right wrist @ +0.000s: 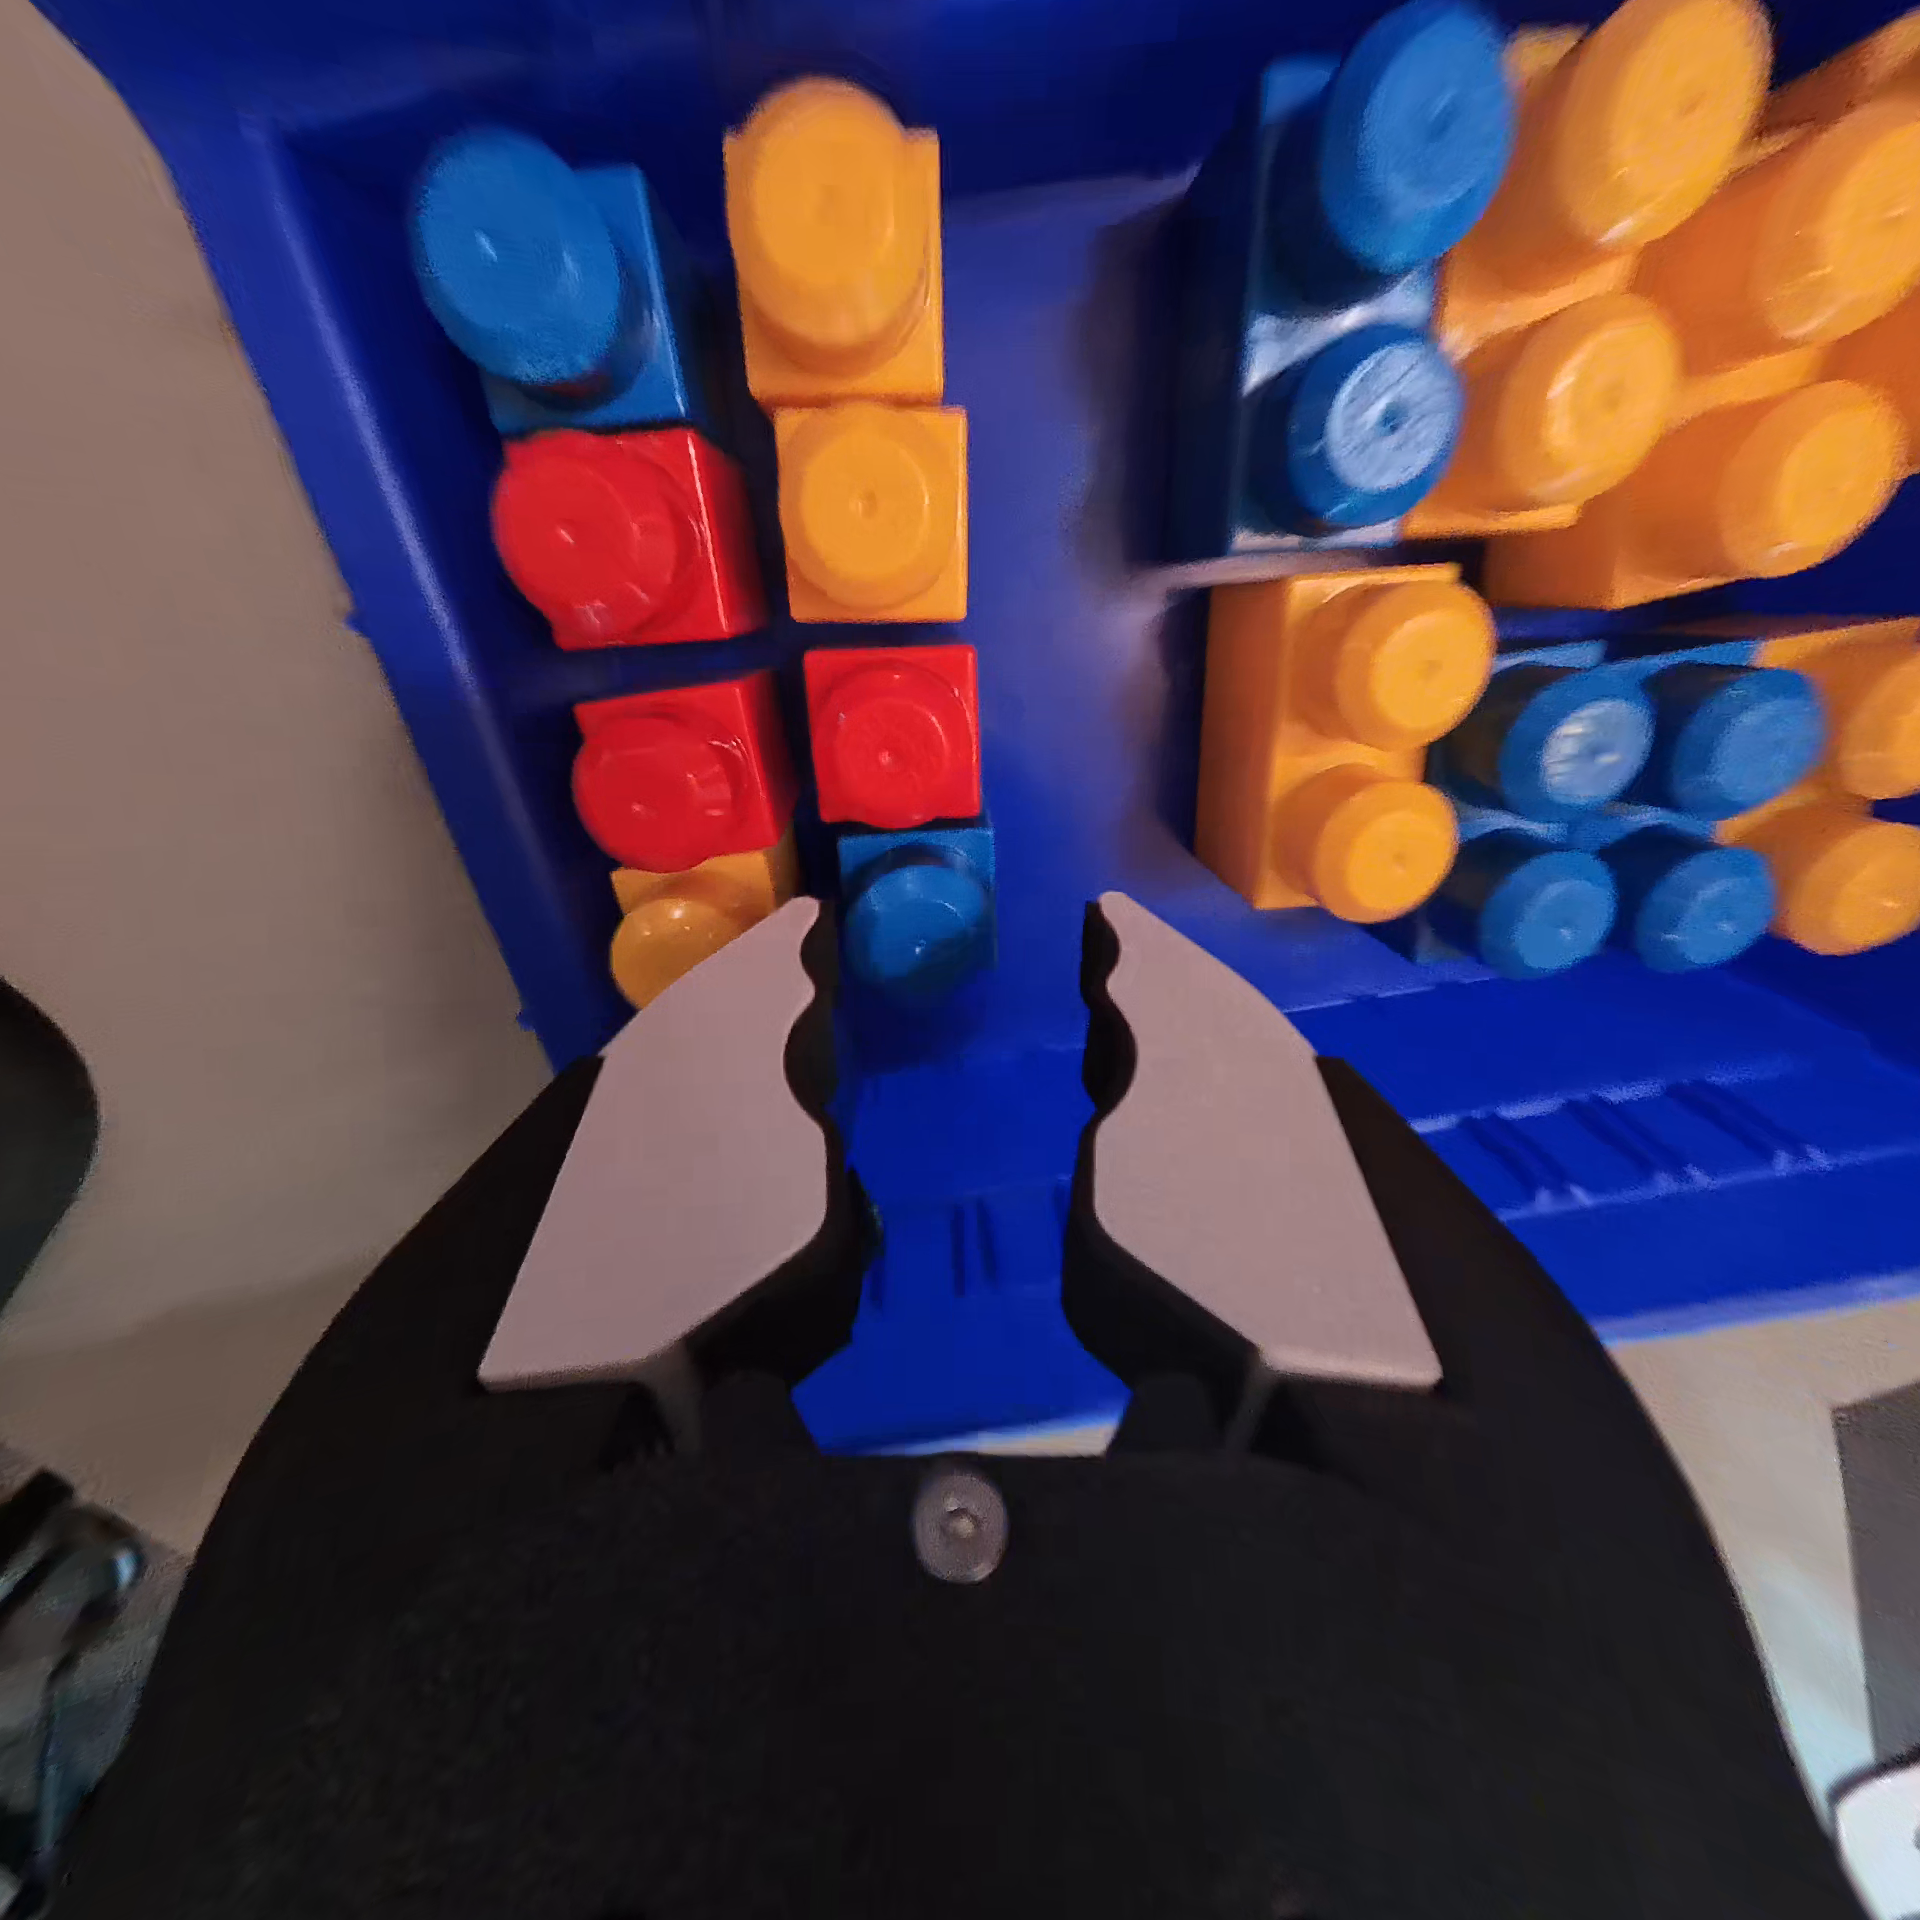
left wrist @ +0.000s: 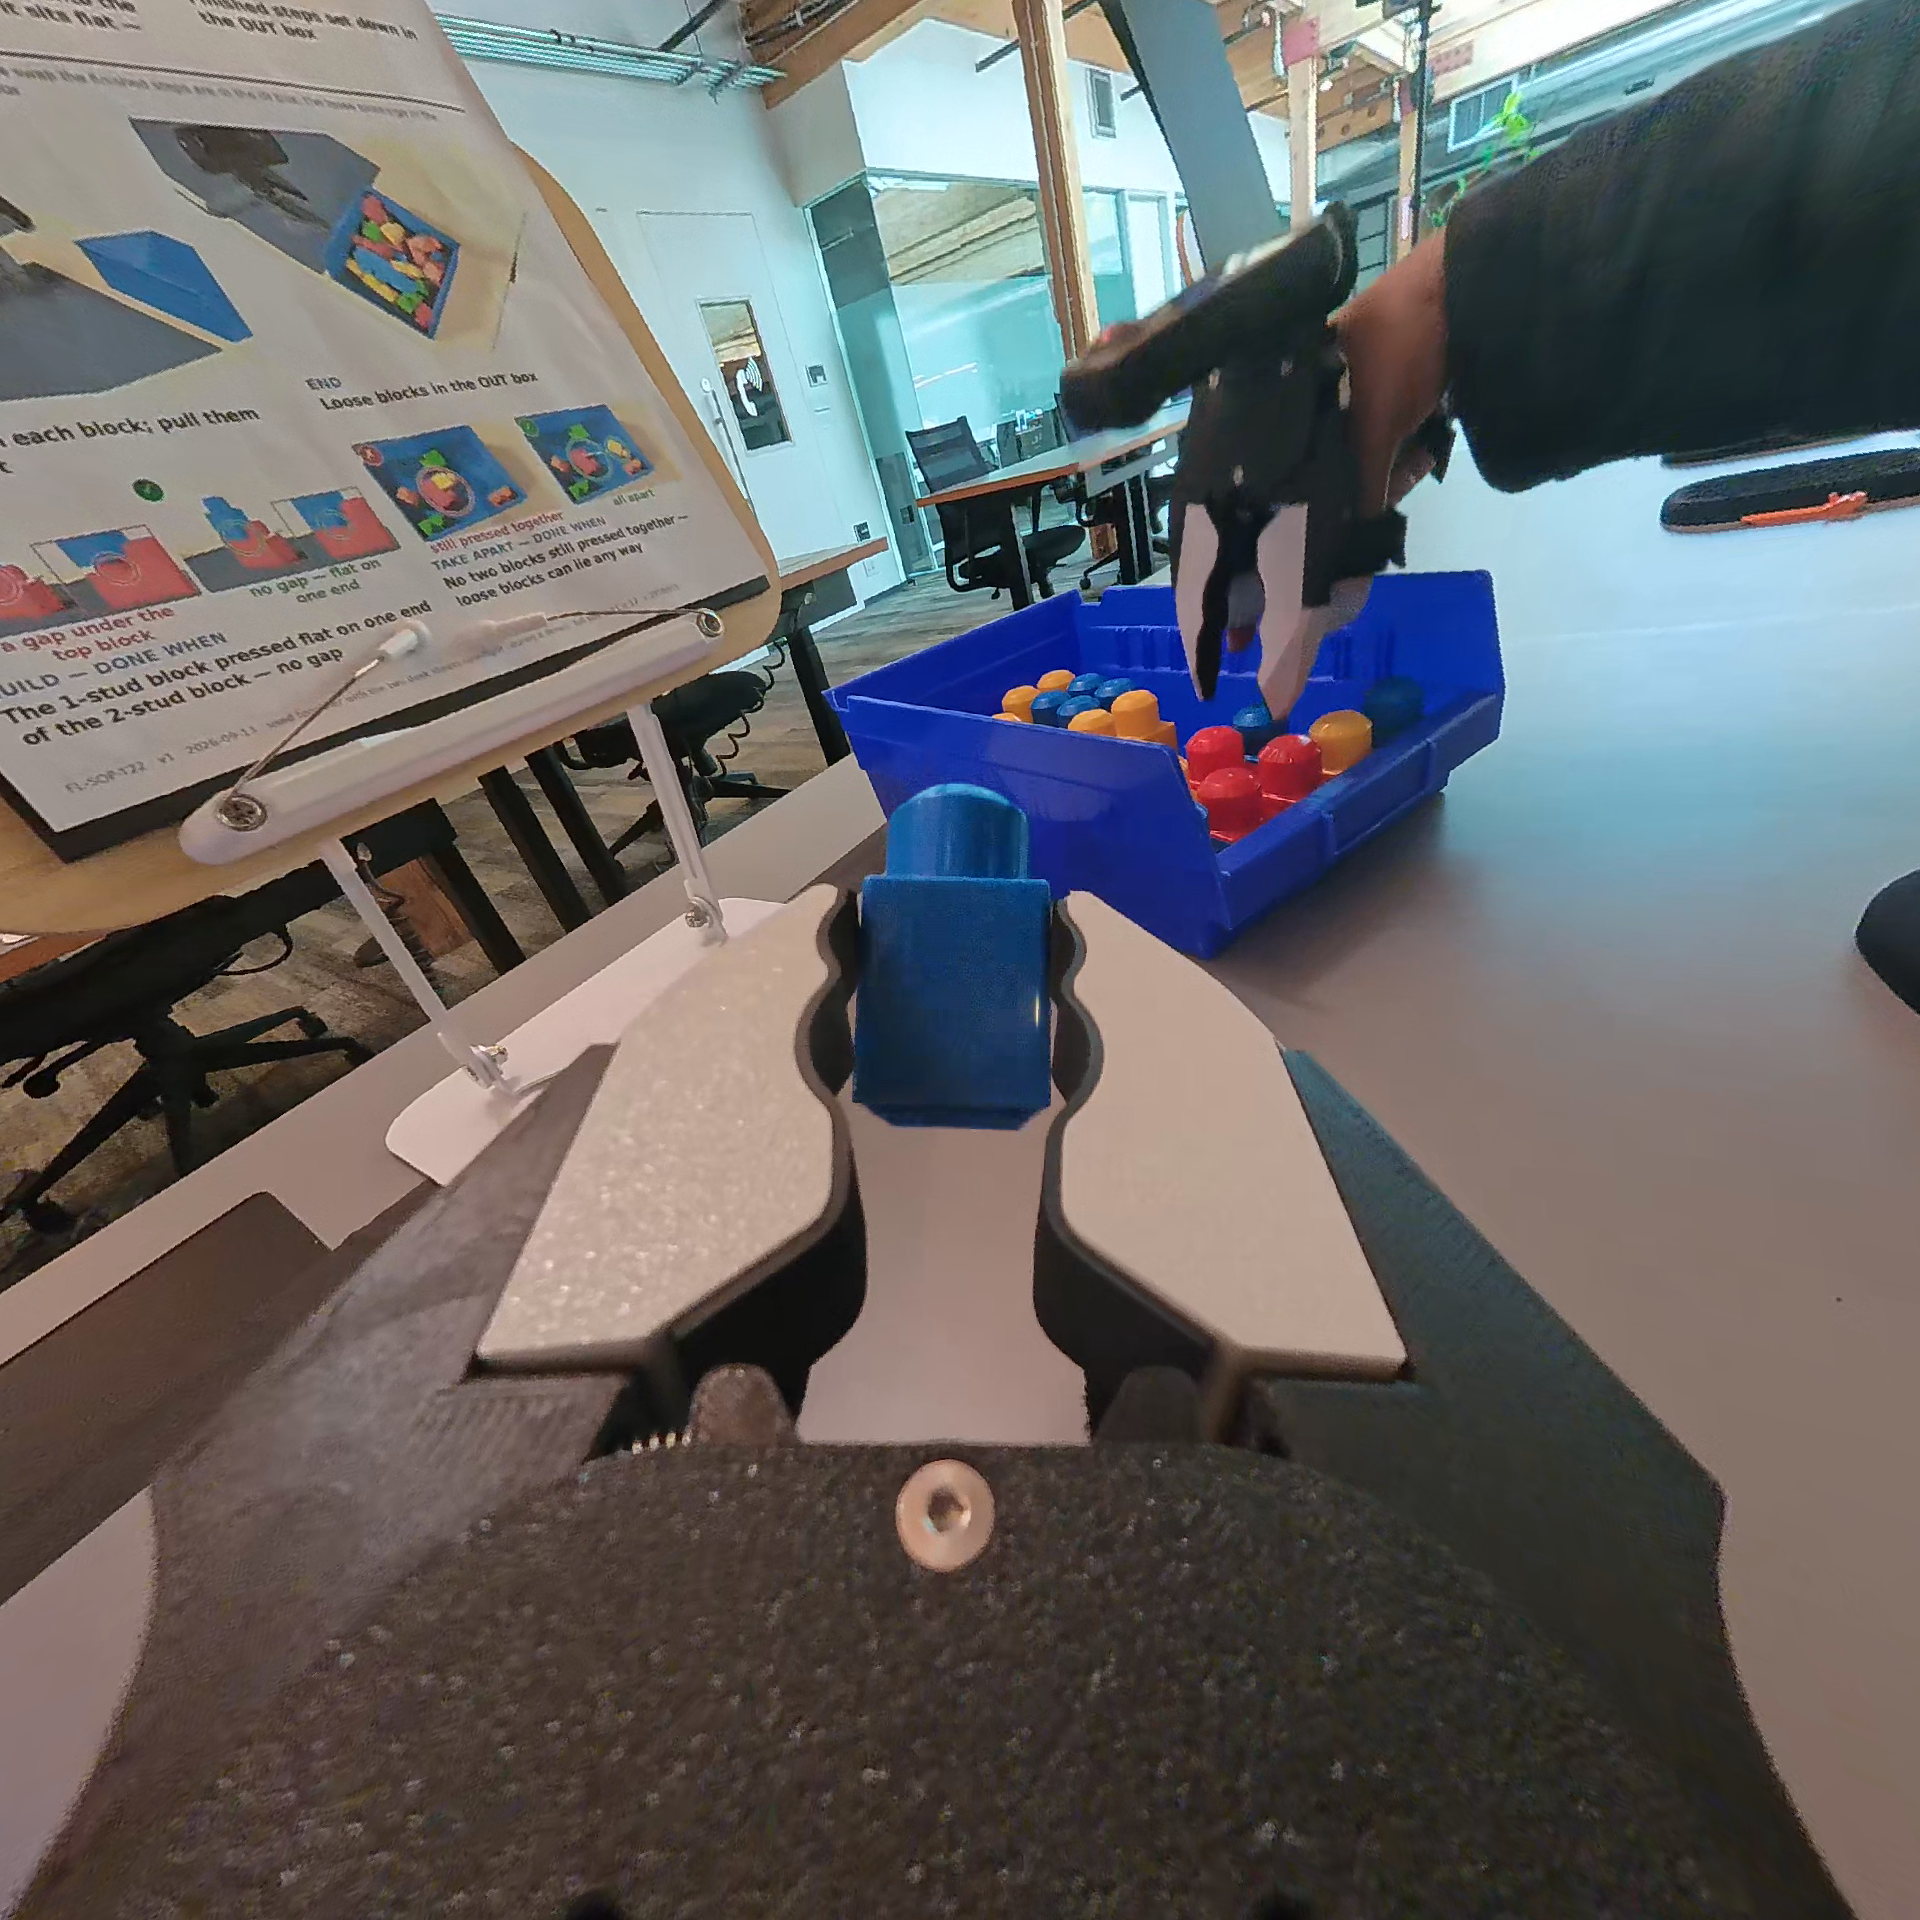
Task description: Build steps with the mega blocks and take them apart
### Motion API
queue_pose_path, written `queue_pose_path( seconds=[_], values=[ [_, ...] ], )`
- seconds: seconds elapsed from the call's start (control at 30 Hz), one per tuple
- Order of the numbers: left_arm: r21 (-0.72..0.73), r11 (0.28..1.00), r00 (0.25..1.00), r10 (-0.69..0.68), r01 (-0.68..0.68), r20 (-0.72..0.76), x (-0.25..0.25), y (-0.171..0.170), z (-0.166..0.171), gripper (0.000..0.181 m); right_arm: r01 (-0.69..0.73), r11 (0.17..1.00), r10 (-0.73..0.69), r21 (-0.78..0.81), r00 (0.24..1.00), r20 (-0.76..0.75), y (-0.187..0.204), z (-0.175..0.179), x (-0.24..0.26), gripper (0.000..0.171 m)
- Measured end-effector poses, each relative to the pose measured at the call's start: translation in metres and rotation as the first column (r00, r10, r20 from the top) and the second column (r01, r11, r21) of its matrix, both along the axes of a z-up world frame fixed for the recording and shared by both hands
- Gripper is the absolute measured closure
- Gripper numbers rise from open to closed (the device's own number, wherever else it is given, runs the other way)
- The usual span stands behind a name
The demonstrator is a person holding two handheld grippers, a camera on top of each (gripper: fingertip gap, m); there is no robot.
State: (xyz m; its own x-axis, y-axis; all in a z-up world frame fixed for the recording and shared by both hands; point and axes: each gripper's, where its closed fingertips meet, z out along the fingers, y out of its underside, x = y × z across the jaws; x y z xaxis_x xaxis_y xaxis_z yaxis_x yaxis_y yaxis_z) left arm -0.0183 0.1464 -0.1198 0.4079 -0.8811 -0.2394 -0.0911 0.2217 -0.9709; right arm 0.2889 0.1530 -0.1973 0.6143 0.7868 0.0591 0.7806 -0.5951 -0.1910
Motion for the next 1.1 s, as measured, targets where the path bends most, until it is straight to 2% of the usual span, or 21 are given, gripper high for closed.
queue_pose_path(
  seconds=[0.03, 0.2, 0.33, 0.47, 0.63, 0.77, 1.0, 1.1],
  values=[
    [0.0, 1.0, 1.0, -0.001, 0.001, 0.0, 0.0, 0.0, 0.0, 0.146, -0.004, 0.999, 0.005, 0.045, 1.0, -0.02, 0.004, 0.013, -0.004, 0.125],
    [-0.005, 1.0, 1.0, -0.028, 0.028, -0.002, 0.003, -0.004, -0.001, 0.146, -0.108, 0.929, 0.16, 0.355, 0.98, -0.12, 0.014, 0.095, -0.062, 0.126],
    [-0.014, 0.995, 0.995, -0.102, 0.102, -0.01, 0.011, -0.017, -0.002, 0.146, -0.276, 0.834, 0.363, 0.478, 0.927, -0.097, -0.006, 0.125, -0.133, 0.126],
    [-0.015, 0.987, 0.987, -0.161, 0.161, -0.005, 0.017, -0.03, 0.0, 0.146, -0.424, 0.766, 0.508, 0.483, 0.86, -0.051, -0.031, 0.119, -0.19, 0.126],
    [-0.017, 0.977, 0.977, -0.212, 0.212, -0.015, 0.022, -0.041, -0.001, 0.146, -0.532, 0.729, 0.599, 0.43, 0.801, -0.024, -0.048, 0.092, -0.227, 0.129],
    [-0.016, 0.966, 0.966, -0.258, 0.258, -0.001, 0.025, -0.049, 0.003, 0.146, -0.555, 0.726, 0.628, 0.406, 0.775, -0.064, -0.053, 0.076, -0.243, 0.131],
    [-0.015, 0.955, 0.955, -0.295, 0.295, -0.021, 0.029, -0.058, 0.001, 0.146, -0.549, 0.715, 0.669, 0.433, 0.717, -0.194, -0.063, 0.077, -0.273, 0.134],
    [-0.008, 0.951, 0.951, -0.308, 0.308, -0.015, 0.03, -0.061, 0.003, 0.146, -0.563, 0.712, 0.676, 0.418, 0.71, -0.195, -0.064, 0.072, -0.274, 0.143]
  ],
)
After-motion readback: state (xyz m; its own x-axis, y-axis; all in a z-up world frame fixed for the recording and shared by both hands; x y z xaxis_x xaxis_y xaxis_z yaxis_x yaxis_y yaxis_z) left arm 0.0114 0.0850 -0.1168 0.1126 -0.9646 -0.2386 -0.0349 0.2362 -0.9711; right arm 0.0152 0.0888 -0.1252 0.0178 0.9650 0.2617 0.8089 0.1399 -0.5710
